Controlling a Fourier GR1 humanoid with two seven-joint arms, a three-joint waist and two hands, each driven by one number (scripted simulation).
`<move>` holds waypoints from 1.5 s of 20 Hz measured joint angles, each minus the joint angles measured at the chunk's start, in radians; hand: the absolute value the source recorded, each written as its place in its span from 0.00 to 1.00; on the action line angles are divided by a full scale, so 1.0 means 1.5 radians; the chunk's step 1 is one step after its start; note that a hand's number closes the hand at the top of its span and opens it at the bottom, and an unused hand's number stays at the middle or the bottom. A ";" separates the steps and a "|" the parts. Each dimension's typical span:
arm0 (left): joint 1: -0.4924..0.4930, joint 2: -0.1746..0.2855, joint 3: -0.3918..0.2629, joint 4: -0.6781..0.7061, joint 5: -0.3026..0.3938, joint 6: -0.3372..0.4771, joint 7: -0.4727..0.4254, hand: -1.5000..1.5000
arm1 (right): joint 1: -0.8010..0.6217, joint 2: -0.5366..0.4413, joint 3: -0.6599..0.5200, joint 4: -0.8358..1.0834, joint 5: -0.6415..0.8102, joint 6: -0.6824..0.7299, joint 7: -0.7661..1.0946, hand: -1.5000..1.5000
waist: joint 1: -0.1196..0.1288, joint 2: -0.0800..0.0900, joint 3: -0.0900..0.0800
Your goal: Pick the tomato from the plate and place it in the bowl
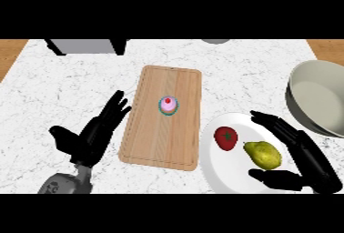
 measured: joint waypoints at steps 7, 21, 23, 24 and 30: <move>-0.018 -0.002 0.005 -0.001 0.002 -0.005 0.017 0.50 | -0.038 -0.071 0.038 -0.130 0.140 0.086 0.303 0.00 | 0.004 0.000 -0.001; -0.008 -0.016 0.011 -0.013 -0.008 -0.024 0.025 0.50 | -0.223 0.082 0.127 -0.118 0.151 0.356 0.751 0.00 | 0.017 0.004 0.001; 0.001 -0.018 0.013 -0.018 -0.014 -0.028 0.024 0.50 | -0.227 0.098 0.124 -0.096 0.157 0.369 0.752 0.00 | 0.015 0.004 0.002; -0.001 -0.017 0.022 -0.012 -0.012 -0.034 0.019 0.50 | -0.226 0.103 0.126 -0.087 0.163 0.374 0.753 0.00 | 0.015 0.004 0.002; -0.011 -0.029 0.032 -0.018 -0.021 -0.037 0.038 0.50 | -0.234 0.142 0.127 -0.032 0.184 0.407 0.762 0.00 | 0.013 0.004 0.002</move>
